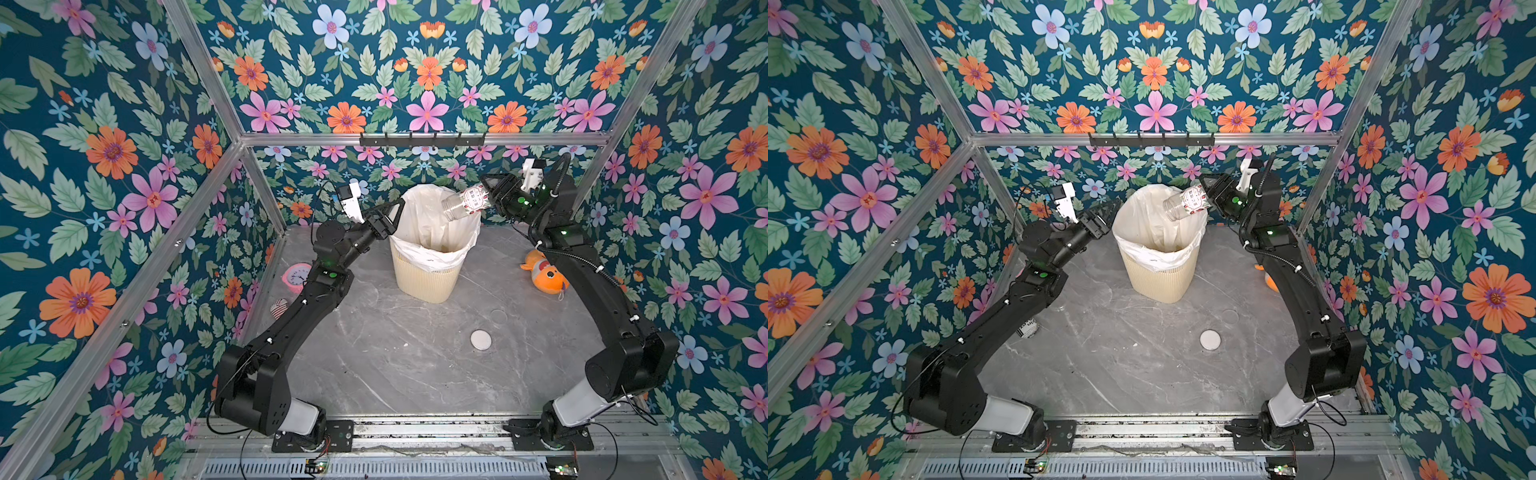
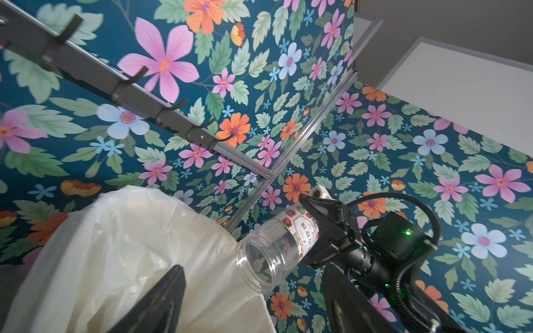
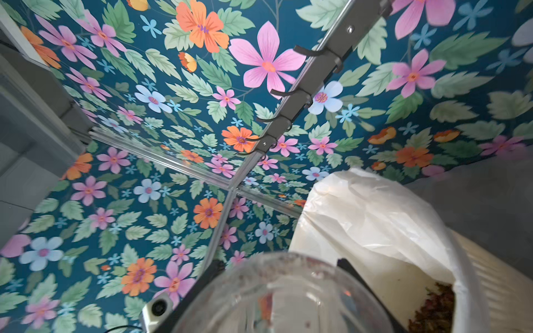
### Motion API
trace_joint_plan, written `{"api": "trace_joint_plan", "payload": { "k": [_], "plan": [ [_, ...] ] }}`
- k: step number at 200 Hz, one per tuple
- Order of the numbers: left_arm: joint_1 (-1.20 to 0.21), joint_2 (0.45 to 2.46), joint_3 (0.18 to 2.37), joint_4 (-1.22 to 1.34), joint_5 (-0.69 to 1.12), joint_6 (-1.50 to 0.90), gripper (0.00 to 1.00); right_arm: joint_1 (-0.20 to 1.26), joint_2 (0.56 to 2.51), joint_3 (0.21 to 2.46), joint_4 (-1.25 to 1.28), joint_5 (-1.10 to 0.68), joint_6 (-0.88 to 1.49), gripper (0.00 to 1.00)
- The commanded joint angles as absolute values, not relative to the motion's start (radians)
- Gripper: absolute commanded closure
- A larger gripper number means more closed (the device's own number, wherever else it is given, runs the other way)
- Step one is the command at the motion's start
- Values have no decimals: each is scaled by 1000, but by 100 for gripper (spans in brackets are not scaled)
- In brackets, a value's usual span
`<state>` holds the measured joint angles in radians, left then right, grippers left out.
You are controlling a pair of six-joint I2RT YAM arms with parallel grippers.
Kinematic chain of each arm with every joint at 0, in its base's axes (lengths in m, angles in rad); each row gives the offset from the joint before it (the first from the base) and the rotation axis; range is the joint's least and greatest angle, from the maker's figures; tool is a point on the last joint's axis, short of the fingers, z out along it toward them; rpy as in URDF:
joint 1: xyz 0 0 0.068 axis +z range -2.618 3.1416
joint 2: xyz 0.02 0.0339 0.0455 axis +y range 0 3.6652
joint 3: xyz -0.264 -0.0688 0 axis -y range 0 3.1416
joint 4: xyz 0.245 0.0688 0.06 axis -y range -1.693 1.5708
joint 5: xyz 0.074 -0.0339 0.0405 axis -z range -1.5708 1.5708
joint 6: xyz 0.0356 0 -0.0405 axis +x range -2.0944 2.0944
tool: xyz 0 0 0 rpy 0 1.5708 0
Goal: Empty the moldy dried flower tea in the jars
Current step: Place the jar at the center of the board.
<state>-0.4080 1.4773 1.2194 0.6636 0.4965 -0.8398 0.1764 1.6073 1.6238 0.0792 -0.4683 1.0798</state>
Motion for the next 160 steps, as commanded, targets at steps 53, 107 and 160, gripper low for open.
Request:
{"api": "trace_joint_plan", "payload": {
  "k": [53, 107, 160],
  "plan": [
    [-474, 1613, 1436, 540, 722, -902, 34, 163, 1605, 1502, 498, -620, 1448, 48],
    [-506, 1679, 1527, 493, 778, -940, 44, 161, 1582, 1455, 489, -618, 1433, 50],
    [-524, 1704, 1570, 475, 775, -938, 53, 161, 1571, 1432, 477, -621, 1411, 52]
  ]
}}
